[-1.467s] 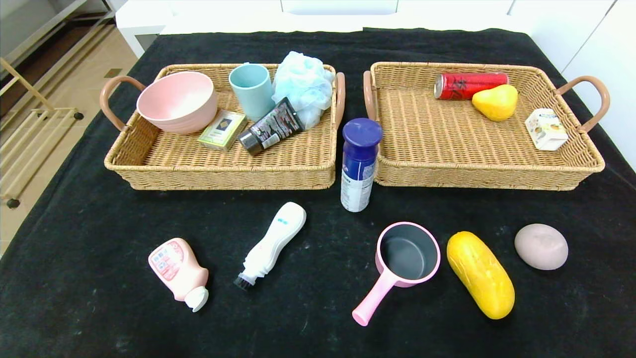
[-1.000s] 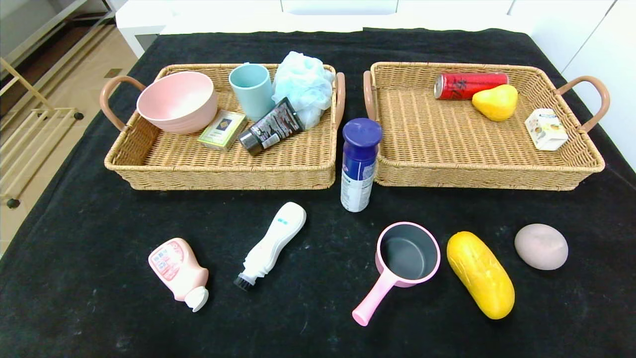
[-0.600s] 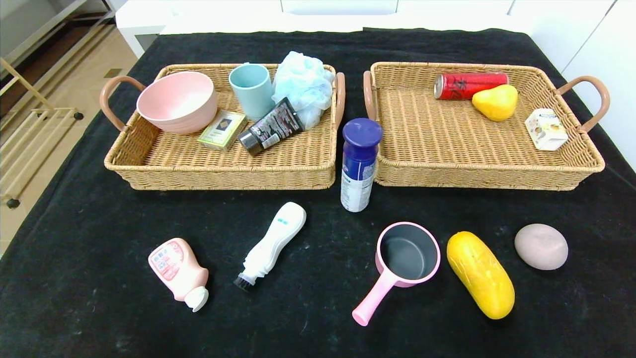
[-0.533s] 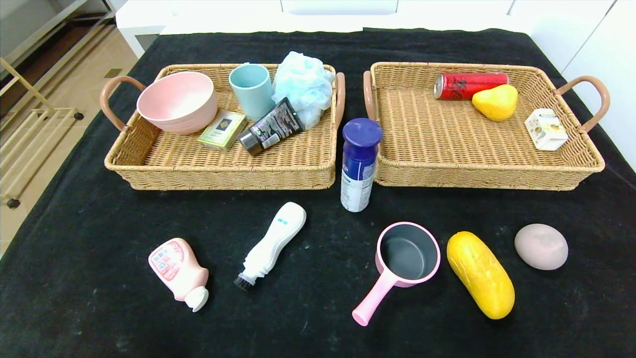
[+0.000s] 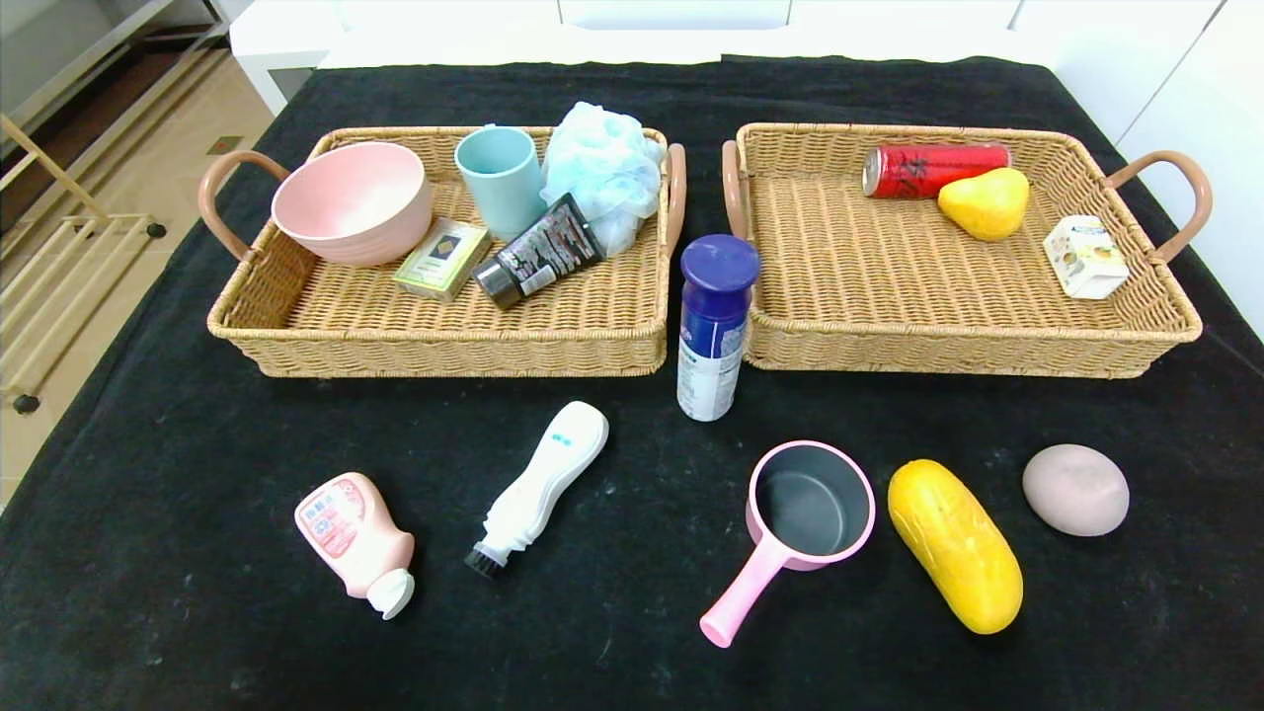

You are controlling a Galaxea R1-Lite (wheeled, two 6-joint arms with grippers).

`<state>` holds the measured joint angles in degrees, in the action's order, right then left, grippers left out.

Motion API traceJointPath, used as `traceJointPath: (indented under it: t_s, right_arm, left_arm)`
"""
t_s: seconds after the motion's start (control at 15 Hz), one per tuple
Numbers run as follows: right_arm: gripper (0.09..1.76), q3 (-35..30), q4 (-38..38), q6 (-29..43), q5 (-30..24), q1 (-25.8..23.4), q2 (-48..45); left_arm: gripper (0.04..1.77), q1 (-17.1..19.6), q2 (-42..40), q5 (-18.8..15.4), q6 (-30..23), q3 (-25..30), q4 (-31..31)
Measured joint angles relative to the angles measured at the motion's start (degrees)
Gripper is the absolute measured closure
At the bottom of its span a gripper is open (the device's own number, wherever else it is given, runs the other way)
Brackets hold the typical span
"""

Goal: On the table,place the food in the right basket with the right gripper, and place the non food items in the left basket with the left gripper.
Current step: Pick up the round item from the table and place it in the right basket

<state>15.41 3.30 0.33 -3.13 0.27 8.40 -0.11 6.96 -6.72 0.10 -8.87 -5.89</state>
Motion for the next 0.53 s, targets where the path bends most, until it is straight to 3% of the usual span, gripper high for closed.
traceJointPath:
  t_s: [0.2, 0.53]
  right_arm:
    - [0.14, 1.97, -5.94, 1.71, -0.44, 2.73, 7.36]
    - [0.14, 6.55, -17.02, 3.22, -1.93, 6.53, 20.61]
  left_arm:
    - [0.09, -2.17, 7.56, -2.90, 0.00, -5.18, 0.09]
    - [0.09, -10.83, 22.59, -5.95, 0.00, -12.86, 0.51]
